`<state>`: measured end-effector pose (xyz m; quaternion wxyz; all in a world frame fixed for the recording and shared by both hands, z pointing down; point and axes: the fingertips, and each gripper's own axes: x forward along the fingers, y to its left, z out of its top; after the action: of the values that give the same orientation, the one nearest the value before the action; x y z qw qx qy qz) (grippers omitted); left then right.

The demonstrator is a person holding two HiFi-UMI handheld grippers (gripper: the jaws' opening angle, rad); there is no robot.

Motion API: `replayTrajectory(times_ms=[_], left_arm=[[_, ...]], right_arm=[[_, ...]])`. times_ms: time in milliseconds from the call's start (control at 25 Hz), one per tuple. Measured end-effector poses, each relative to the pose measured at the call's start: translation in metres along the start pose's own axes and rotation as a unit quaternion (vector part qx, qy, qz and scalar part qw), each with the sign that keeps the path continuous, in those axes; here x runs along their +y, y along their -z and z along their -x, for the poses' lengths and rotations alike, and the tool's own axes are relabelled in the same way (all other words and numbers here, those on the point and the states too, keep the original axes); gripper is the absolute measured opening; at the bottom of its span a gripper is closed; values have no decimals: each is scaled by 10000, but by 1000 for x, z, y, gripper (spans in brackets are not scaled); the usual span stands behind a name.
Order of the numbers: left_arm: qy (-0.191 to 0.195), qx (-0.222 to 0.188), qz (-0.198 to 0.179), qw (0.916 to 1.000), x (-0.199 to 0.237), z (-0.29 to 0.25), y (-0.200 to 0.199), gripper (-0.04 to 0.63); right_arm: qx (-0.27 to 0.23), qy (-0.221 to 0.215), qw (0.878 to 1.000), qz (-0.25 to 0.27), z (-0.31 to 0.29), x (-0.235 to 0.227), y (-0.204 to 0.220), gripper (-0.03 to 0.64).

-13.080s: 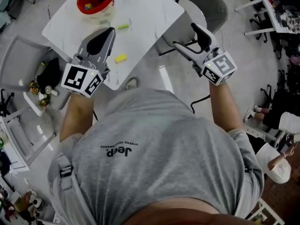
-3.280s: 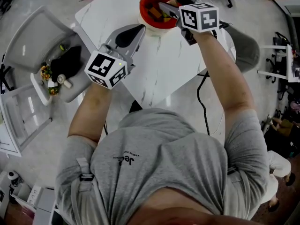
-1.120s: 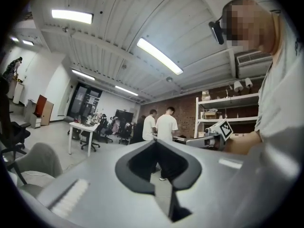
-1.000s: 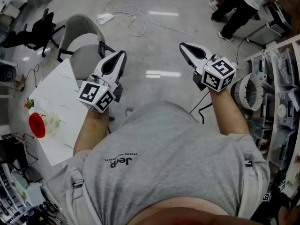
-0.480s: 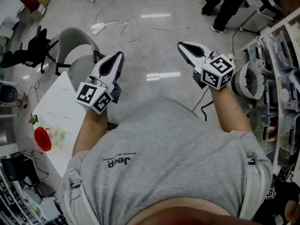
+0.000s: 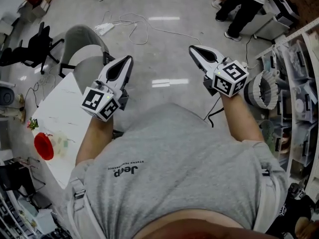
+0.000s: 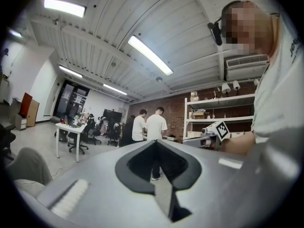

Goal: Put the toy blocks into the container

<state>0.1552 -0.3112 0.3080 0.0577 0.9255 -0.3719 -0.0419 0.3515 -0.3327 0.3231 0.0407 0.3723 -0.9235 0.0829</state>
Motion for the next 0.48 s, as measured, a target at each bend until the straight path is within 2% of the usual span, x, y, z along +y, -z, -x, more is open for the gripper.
replayTrajectory(times_ms=[480], left_arm=[[-102, -56, 66, 9999, 6, 9, 1, 57]], right_arm=[[171, -113, 9997, 159, -9, 8, 2, 2]])
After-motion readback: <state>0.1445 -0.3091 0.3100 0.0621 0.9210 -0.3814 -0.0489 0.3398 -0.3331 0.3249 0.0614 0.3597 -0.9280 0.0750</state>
